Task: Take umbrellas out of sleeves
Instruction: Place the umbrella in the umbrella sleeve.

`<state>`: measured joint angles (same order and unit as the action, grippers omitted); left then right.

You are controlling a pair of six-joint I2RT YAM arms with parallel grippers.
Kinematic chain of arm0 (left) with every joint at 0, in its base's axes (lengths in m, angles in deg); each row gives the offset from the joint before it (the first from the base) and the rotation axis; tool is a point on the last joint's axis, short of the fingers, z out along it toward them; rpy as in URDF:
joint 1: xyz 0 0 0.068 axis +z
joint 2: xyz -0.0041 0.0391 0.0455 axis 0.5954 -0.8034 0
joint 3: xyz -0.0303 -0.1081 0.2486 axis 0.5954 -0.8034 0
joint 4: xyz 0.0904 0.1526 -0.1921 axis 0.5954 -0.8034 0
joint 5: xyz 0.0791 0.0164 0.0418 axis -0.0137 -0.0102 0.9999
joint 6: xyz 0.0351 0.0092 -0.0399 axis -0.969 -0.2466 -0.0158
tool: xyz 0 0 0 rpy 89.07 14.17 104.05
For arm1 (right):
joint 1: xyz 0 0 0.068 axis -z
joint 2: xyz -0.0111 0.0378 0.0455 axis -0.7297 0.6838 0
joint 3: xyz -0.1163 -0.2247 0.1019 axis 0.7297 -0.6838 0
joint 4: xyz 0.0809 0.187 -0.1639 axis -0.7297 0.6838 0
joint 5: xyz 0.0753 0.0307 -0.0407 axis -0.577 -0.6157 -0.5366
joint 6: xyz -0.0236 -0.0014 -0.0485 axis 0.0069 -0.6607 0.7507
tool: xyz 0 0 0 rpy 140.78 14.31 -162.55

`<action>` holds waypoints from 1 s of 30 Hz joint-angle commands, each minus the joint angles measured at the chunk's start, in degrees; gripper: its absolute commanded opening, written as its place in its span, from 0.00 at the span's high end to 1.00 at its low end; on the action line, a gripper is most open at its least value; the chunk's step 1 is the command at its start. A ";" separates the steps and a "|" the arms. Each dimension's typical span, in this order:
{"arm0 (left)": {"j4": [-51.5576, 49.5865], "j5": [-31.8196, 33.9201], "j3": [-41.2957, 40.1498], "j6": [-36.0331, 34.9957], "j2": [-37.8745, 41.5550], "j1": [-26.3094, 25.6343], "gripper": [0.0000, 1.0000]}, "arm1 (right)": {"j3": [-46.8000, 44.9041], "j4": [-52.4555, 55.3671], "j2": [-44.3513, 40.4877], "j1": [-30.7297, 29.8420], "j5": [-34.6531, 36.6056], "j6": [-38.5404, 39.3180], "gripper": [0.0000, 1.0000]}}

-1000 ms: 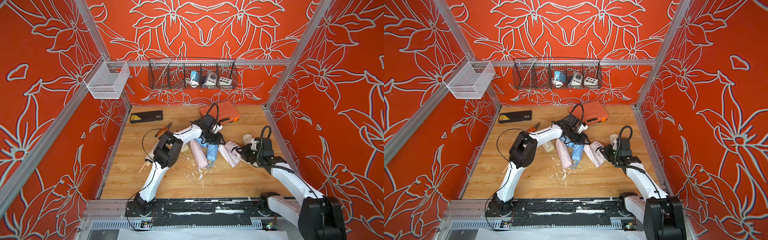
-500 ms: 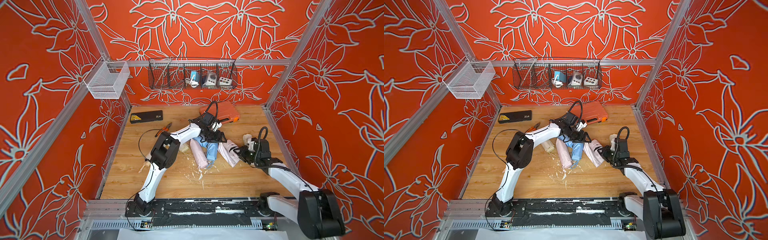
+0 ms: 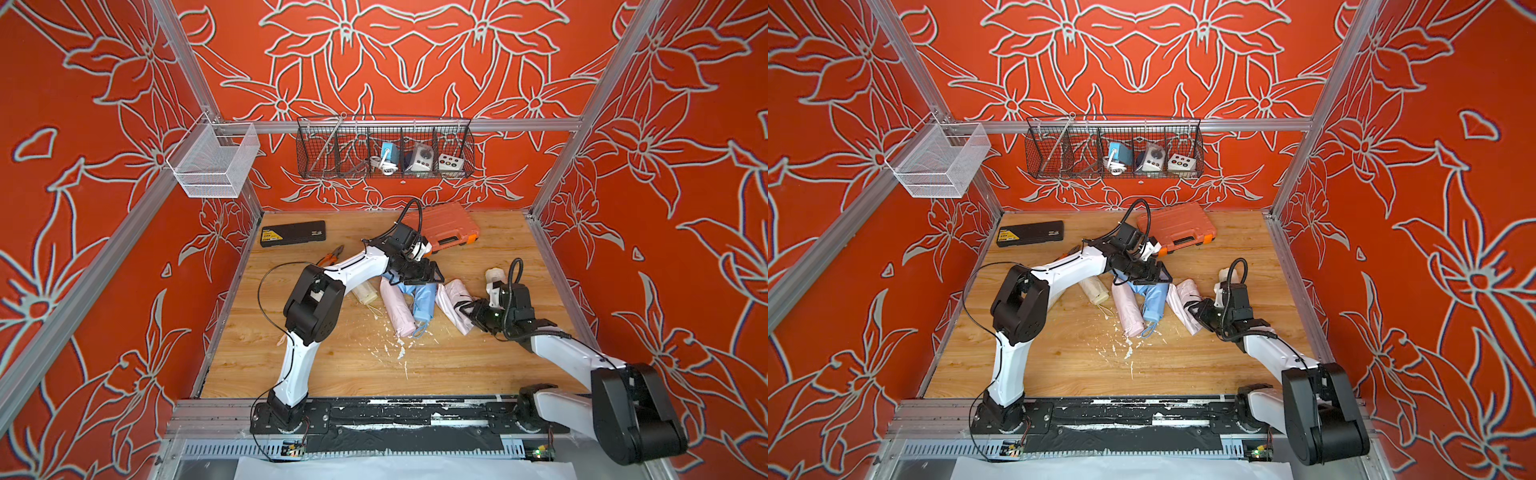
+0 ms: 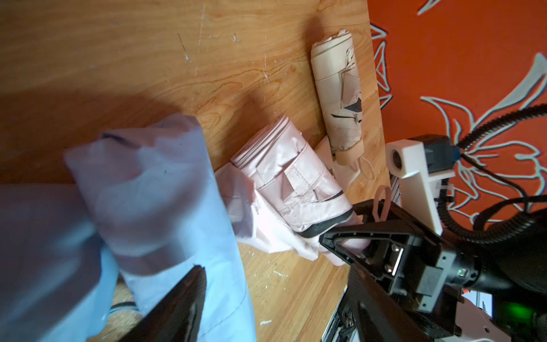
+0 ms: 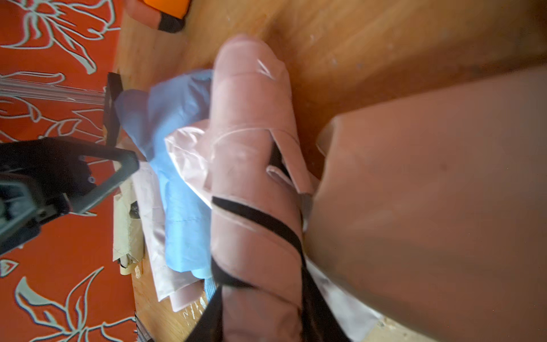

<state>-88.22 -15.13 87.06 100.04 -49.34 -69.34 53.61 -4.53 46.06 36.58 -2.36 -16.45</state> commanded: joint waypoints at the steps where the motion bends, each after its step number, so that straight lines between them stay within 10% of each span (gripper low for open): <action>1: 2.06 -0.76 -1.95 0.55 3.82 0.48 0.24 | -1.48 4.85 1.81 -0.29 0.25 0.69 0.55; 30: 5.21 0.47 -21.79 0.66 24.31 7.09 0.21 | 29.85 54.06 -0.93 -1.00 8.43 24.14 0.14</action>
<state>-82.98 -14.95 66.71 101.83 -28.42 -63.33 78.94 40.61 46.21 35.92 2.47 3.04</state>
